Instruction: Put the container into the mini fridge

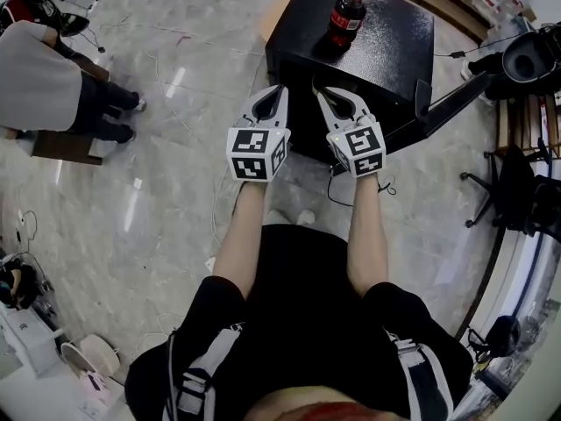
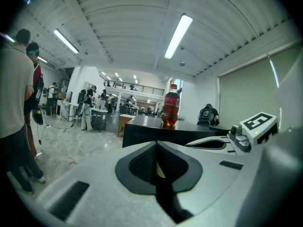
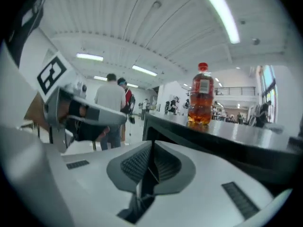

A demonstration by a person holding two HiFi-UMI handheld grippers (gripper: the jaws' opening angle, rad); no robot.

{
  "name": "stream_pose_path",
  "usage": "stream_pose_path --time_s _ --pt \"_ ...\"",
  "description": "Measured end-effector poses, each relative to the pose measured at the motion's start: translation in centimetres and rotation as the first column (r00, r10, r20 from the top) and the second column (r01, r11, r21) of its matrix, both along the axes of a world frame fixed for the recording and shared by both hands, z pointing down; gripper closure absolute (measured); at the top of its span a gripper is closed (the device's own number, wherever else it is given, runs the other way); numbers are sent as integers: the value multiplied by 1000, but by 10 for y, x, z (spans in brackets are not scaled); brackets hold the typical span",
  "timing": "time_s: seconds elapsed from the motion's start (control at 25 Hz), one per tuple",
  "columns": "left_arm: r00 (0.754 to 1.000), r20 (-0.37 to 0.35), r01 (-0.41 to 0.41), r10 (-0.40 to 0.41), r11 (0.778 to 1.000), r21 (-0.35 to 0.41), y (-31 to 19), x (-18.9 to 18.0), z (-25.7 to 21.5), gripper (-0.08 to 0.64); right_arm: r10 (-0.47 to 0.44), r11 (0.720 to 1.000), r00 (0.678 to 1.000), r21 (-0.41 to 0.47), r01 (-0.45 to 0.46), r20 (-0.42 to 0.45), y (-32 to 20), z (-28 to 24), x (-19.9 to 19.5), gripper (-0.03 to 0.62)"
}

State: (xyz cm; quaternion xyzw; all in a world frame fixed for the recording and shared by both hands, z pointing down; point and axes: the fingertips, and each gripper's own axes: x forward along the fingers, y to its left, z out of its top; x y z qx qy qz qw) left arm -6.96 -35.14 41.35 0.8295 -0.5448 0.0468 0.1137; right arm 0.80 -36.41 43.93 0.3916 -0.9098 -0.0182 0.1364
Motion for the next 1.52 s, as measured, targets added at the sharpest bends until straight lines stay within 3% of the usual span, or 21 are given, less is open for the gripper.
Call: stream_pose_path --time_s 0.12,0.2,0.32,0.64,0.92,1.52 --pt "1000 -17 -11 11 1000 10 4 6 -2 549 67 997 957 -52 -54 284 7 -22 12 575" --pt "999 -29 -16 17 1000 14 9 9 -3 549 150 988 918 -88 -127 366 12 -29 25 580" --pt "999 -51 -15 16 1000 16 17 12 -6 549 257 966 872 -114 -231 416 19 -37 46 581" --pt "996 -71 -42 45 998 38 29 22 -14 549 345 937 856 -91 -337 386 34 -41 71 581" --pt "994 -82 -63 69 995 72 34 28 -27 549 327 940 864 -34 -341 383 42 -61 73 581" --pt "992 -96 -69 76 995 75 37 24 -28 549 320 940 872 -10 -341 371 48 -69 67 581"
